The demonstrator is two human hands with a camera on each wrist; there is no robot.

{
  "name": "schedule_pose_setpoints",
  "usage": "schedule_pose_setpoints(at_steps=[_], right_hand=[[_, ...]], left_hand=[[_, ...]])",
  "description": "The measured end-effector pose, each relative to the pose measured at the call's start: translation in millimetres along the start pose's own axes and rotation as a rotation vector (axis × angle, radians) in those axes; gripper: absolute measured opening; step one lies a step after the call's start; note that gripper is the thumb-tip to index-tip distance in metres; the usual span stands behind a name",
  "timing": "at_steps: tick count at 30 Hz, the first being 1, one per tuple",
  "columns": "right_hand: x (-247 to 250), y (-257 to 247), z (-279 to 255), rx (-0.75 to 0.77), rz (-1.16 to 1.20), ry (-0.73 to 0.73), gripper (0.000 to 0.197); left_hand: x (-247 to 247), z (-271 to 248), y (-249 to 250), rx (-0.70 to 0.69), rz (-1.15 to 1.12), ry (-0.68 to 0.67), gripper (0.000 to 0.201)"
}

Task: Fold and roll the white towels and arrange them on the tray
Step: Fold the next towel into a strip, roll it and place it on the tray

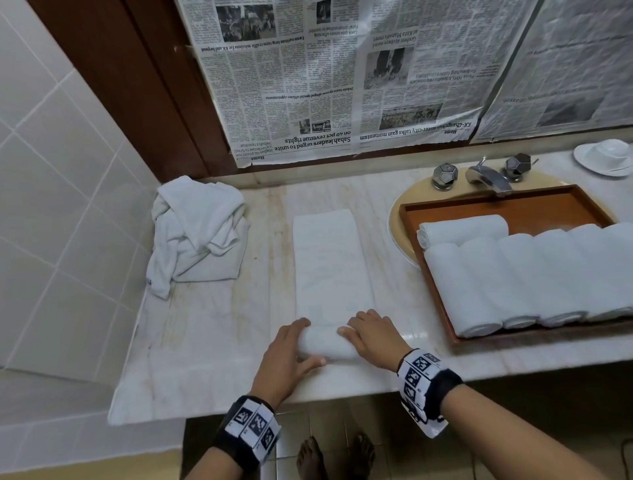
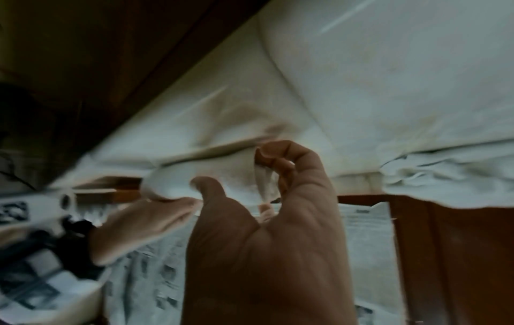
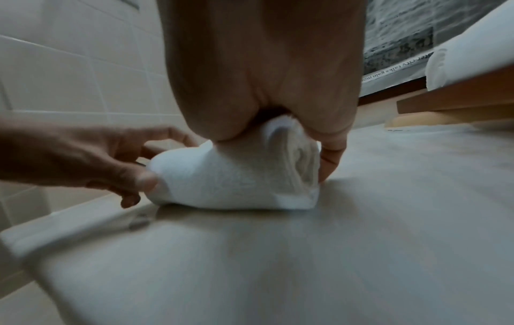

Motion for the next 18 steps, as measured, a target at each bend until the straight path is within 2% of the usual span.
schedule_pose_setpoints(at_steps=[2,4,5,7,9,11,14,18], right_hand=[[0.8,2.7,3.0,-0.041,0.043,-0.03,0.043],[-0.9,4.9,3.9,-0.063,0.046,-0.043,0.041],[0.9,4.0,2.3,-0.063,0.006,-0.003,0.042],[13.5,-6.1,-7.0,-0.043,-0.133,0.189,0.045],[17.0,-16.0,-20.0,-0.015,-0.215,0.338,0.038],[13.4,-21.6,-26.3,0.027,-0.211,0.396,0.041],[3.6,-15.9,-21.4,0.055,-0.211,0.335,0.054],[5.5,0.9,2.4,0.042,-0.075,0.086,0.083]], left_hand=[[-0.2,0.3,1.4,-0.011,0.041,0.022,0.066],[-0.9,4.7,-2.6,-0.005,0.006,-0.006,0.063],[-1.6,7.7,-5.3,0.008,-0.005,-0.038,0.063],[-0.1,14.8,-11.1,0.051,-0.022,-0.102,0.06],[3.4,20.8,-12.7,0.071,-0.053,-0.144,0.053],[8.7,25.6,-11.9,0.078,-0.099,-0.165,0.04],[15.5,29.0,-12.3,0.104,-0.13,-0.135,0.031],[18.8,25.7,-12.2,0.114,-0.103,0.011,0.05]])
Point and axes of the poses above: each hand's wrist, its own z-axis towards the middle knuckle, its own x-axis out of the back of the hand, y = z × x, the point moved 10 cm from there along z, towards the middle knuckle, and after that the axes turned 13 degrees about -y, right-handed, at the moved point
